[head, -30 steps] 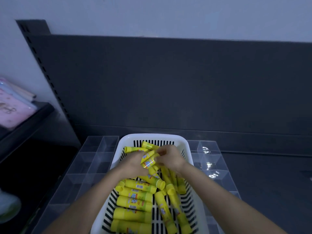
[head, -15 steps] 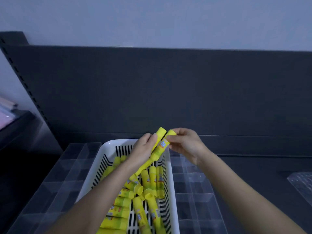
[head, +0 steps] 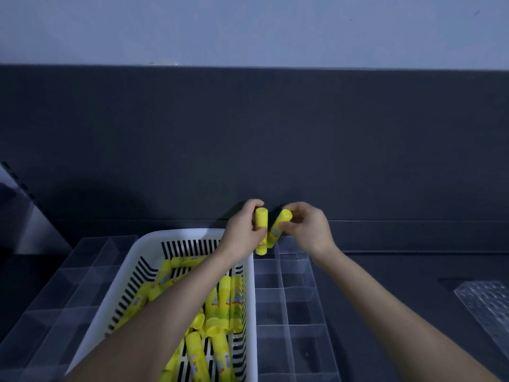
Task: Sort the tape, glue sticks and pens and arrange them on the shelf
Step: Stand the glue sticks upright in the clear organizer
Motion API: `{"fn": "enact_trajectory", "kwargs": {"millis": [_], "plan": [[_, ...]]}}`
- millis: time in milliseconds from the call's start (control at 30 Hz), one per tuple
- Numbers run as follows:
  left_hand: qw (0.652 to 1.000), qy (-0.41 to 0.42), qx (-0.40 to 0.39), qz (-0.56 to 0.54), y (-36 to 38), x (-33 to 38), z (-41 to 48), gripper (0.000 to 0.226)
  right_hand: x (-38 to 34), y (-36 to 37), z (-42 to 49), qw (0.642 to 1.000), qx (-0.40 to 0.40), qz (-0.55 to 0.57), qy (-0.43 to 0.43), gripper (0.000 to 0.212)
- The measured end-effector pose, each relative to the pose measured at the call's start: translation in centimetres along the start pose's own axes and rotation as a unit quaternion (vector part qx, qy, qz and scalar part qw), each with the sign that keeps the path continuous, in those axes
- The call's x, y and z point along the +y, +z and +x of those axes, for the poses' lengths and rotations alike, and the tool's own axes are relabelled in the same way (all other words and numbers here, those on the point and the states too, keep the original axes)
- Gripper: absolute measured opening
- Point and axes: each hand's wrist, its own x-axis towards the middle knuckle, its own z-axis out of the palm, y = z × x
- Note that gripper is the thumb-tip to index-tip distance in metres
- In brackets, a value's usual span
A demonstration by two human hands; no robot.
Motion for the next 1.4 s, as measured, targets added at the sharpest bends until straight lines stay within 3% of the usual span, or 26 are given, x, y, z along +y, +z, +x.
{"fn": "enact_trajectory", "kwargs": {"millis": [267,467,567,667,800,867,933,1100,1400], "plan": [[0.996,-0.001,-0.038,0.085,0.8,-2.2,-0.8,0.027,2.9,0.8,-0.4,0.977,-0.095,-0.182,-0.05,0.011],[0.989,0.026,-0.025,0.142,2.1,-2.2,-0.8,0.02,4.1,-0.8,-0.1,0.968,-0.104,-0.22,-0.065,0.007],[0.984,0.043,-0.026,0.172,3.0,-1.9,-0.5,0.024,4.7,-1.2,-0.2,0.969,-0.109,-0.214,-0.065,0.011],[0.972,0.069,-0.021,0.222,4.0,-1.7,-0.1,0.03,5.3,-1.8,-0.7,0.97,-0.108,-0.208,-0.064,0.031],[0.961,0.079,-0.014,0.264,4.5,-1.7,0.0,0.037,6.3,-3.3,-1.0,0.954,-0.045,-0.287,-0.071,0.041],[0.962,0.074,-0.022,0.261,4.5,-1.8,-0.2,0.044,7.0,-4.2,-1.5,0.947,-0.032,-0.317,-0.033,0.025],[0.967,0.064,-0.041,0.245,4.5,-1.8,-0.5,0.05,7.6,-4.9,-2.1,0.934,-0.068,-0.35,0.018,0.012],[0.969,0.045,-0.074,0.231,4.8,-1.6,-1.0,0.058,8.3,-5.8,-3.5,0.918,-0.131,-0.37,0.054,0.043],[0.97,0.035,-0.105,0.215,6.0,-0.8,-2.4,0.062,8.7,-7.4,-3.4,0.905,-0.138,-0.399,0.048,0.041]]}}
